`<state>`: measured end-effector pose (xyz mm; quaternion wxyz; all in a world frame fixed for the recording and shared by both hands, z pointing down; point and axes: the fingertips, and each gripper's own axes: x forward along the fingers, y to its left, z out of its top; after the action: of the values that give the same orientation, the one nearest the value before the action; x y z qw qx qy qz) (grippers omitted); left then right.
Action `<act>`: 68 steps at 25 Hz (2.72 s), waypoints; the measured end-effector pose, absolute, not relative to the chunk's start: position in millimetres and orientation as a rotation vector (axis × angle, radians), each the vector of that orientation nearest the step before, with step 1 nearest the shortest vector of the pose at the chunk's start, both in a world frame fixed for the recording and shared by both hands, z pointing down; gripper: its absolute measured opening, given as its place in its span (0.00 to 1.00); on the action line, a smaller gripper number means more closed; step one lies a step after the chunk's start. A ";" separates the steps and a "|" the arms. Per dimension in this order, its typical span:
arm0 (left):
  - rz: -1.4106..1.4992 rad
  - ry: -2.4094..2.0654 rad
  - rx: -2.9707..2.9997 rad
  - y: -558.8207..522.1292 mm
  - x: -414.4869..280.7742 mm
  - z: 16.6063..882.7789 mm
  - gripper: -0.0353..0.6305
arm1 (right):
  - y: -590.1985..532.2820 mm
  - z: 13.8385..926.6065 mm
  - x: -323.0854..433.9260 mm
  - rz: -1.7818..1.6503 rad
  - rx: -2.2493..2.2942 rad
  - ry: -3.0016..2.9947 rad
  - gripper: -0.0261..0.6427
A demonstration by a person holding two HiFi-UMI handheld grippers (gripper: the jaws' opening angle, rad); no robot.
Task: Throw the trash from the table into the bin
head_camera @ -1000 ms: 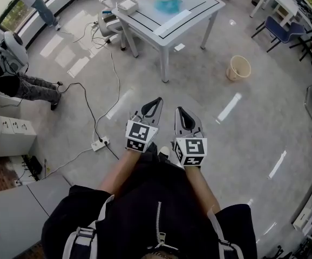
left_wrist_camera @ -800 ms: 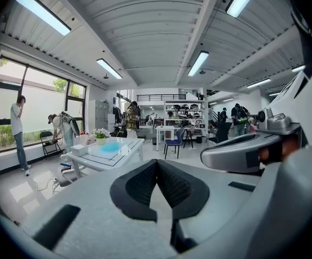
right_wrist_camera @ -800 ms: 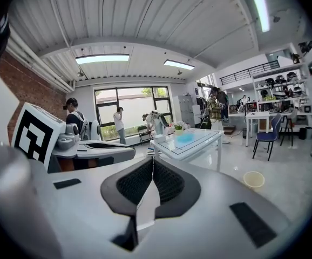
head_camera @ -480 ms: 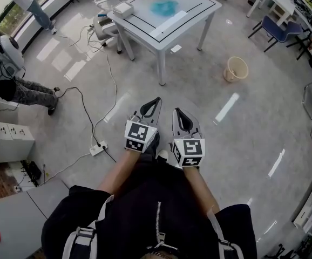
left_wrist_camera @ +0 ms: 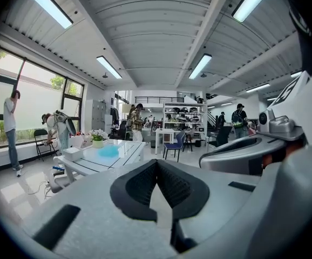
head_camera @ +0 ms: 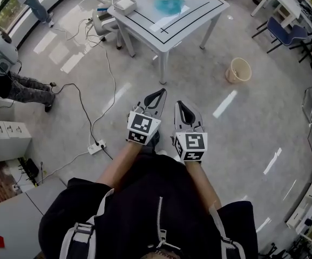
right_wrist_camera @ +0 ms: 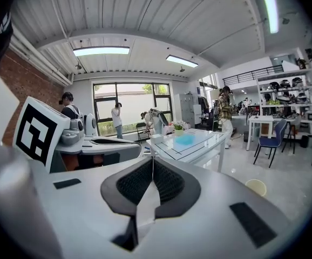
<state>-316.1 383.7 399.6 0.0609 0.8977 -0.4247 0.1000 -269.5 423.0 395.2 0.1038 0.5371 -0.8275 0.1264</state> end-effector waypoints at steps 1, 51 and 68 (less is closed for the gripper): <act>0.296 -1.288 2.710 373.9 -319.3 399.0 0.06 | 413.8 394.2 -273.0 0.367 1.574 -2.441 0.06; 0.247 -1.215 2.678 104.7 -365.5 416.6 0.06 | 148.9 405.7 -318.0 0.378 1.625 -2.357 0.06; 0.299 -1.313 2.590 -37.8 -327.0 429.2 0.06 | -7.8 412.1 -274.2 0.421 1.498 -2.421 0.06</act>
<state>-327.0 -37.8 429.2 0.1109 0.8819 -0.4468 0.1016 -274.2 -7.8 412.1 0.1314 0.5161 -0.8339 0.1449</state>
